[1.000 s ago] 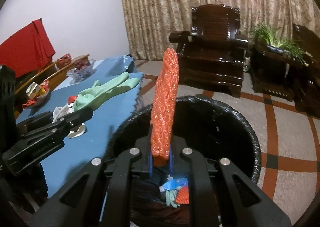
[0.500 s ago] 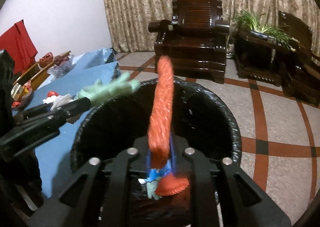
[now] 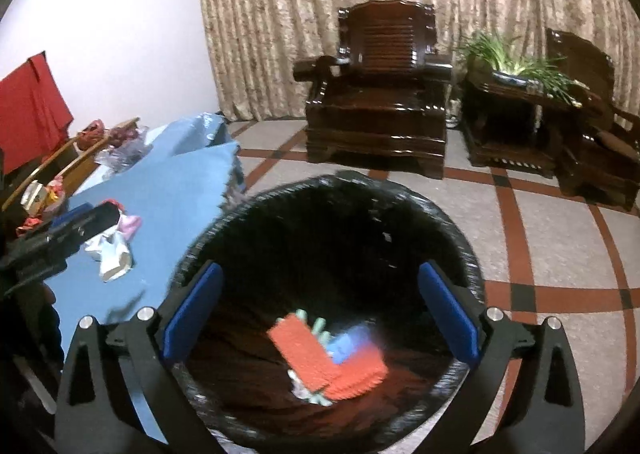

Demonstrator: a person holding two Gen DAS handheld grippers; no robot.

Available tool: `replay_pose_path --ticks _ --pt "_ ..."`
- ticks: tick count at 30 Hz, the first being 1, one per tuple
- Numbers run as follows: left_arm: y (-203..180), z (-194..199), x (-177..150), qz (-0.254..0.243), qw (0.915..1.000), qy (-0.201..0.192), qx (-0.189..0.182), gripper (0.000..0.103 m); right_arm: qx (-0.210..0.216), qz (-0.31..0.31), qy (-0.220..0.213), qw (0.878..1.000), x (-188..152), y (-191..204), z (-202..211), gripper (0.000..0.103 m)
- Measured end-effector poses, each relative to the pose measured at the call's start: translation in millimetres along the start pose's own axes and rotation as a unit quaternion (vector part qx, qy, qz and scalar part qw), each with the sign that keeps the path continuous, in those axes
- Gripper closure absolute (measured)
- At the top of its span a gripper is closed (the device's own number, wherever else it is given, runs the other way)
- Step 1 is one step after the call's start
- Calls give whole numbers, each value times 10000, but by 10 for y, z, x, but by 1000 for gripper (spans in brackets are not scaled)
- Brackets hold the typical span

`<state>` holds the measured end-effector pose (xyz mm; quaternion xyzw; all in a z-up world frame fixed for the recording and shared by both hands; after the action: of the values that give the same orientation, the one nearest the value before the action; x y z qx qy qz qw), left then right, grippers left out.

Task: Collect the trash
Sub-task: 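Open both tools to drop the glove and mesh strip into the bin, then move both tools back over the trash pile on the table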

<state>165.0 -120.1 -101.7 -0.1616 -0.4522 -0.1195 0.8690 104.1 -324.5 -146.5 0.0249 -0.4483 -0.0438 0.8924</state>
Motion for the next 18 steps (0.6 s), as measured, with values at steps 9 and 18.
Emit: replay_pose_path --ticks 9,18 --pt "973 620 -66 350 9947 -265 933 9 655 397 -87 9970 217 816 -133 6" --pt "1812 953 -111 772 9818 -451 1678 9 1170 815 -66 9898 366 1628 -405 6"
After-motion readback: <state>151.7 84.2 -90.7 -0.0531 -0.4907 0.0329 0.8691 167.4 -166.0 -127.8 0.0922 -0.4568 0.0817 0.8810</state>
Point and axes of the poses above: each gripper's, at about its wrist camera, not at the fingertips, and z roughly against the way its jaws point, y to its left, x to its top, the point moved 6 cm from there along -z, roughly the way its jaws point, and after that the axes turned 4 degrees about z, right-handed, at the moved point
